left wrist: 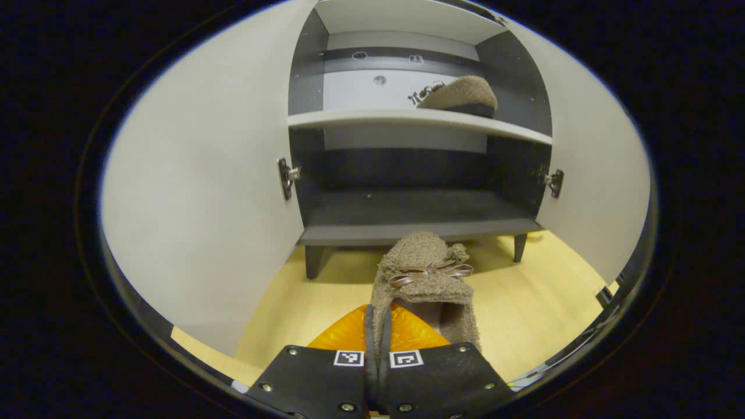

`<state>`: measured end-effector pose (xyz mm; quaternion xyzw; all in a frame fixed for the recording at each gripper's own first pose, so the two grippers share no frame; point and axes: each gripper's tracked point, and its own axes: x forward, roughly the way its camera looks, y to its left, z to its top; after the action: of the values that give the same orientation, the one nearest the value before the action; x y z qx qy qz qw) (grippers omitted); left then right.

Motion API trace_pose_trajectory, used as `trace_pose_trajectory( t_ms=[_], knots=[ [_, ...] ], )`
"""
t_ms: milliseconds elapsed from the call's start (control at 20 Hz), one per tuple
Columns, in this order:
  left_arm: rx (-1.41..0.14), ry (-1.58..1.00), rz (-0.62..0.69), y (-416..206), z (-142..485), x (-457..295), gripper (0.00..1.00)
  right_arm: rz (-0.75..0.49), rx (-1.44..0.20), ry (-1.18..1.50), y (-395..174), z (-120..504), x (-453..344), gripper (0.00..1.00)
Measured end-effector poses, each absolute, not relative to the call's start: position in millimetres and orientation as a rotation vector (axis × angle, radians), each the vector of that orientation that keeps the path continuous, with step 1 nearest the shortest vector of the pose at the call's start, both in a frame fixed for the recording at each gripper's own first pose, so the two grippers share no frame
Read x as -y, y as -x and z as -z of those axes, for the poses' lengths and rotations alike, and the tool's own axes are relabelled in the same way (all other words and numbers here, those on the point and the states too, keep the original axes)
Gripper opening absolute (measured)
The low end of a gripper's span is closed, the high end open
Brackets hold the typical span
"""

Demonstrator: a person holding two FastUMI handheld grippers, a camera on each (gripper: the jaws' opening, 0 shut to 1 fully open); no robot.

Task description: Grab one shoe with the right hand and put it into the shoe cabinet, grab the other shoe with the left hand and put it into the shoe cabinet; then close the right door with the right hand and the left door with the left hand.

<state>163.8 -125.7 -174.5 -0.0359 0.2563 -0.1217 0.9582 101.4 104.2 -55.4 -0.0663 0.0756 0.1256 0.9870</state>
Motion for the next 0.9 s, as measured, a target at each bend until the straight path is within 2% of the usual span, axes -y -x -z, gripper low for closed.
trace_pose_trajectory(
  t_ms=[500, 750, 800, 900],
  knots=[
    [-0.314, 0.18, 0.227, -192, 11, 114, 0.01, -0.24, -0.158, 0.118, -88, 55, -87, 0.98],
    [-0.228, 0.185, 0.196, -246, -32, 116, 0.01, -0.225, -0.16, 0.091, -86, 55, -79, 0.98],
    [-0.223, 0.188, 0.186, -256, -37, 115, 0.06, -0.221, -0.164, 0.09, -86, 57, -78, 0.98],
    [-0.213, 0.203, 0.174, -278, -45, 114, 0.01, -0.211, -0.176, 0.087, -85, 61, -75, 0.98]
  ],
)
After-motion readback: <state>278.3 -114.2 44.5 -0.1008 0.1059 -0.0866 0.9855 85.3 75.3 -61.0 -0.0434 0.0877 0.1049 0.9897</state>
